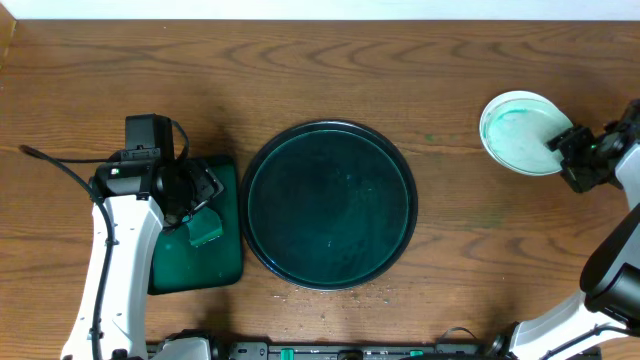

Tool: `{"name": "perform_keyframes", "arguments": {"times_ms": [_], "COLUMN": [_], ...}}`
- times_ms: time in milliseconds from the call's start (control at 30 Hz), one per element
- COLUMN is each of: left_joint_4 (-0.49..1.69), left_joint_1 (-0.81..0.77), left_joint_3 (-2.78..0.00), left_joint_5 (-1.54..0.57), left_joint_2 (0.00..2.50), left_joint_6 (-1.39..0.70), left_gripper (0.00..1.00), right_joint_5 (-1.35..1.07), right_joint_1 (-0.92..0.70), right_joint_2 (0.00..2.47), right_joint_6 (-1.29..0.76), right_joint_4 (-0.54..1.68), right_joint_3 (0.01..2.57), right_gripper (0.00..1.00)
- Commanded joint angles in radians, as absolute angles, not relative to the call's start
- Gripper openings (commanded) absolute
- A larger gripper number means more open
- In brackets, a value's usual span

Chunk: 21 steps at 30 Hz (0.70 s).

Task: Clean dirty plates on tray and stack at the side
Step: 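Lower the light-green plate onto the stacked plates and release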

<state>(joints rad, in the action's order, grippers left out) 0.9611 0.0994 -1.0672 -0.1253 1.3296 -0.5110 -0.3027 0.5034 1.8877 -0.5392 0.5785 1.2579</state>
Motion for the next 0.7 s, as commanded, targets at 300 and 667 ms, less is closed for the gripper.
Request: {"name": "perform_keyframes", "arguments": {"times_ms": [300, 667], "left_joint_4": [0.961, 0.952], "left_joint_1": [0.099, 0.099], "left_joint_3": [-1.090, -1.091], "left_joint_5": [-0.123, -0.123], "left_joint_2": [1.340, 1.339], "left_joint_6": [-0.498, -0.442], "left_gripper": [0.81, 0.80], "right_joint_5": [-0.305, -0.398], "right_joint_1": [0.483, 0.390], "right_joint_2": [1.835, 1.651], "right_joint_6": [-0.365, -0.133], "right_joint_4": [0.624, 0.628], "right_joint_3": [1.383, 1.414], "right_gripper": [0.76, 0.18]}}
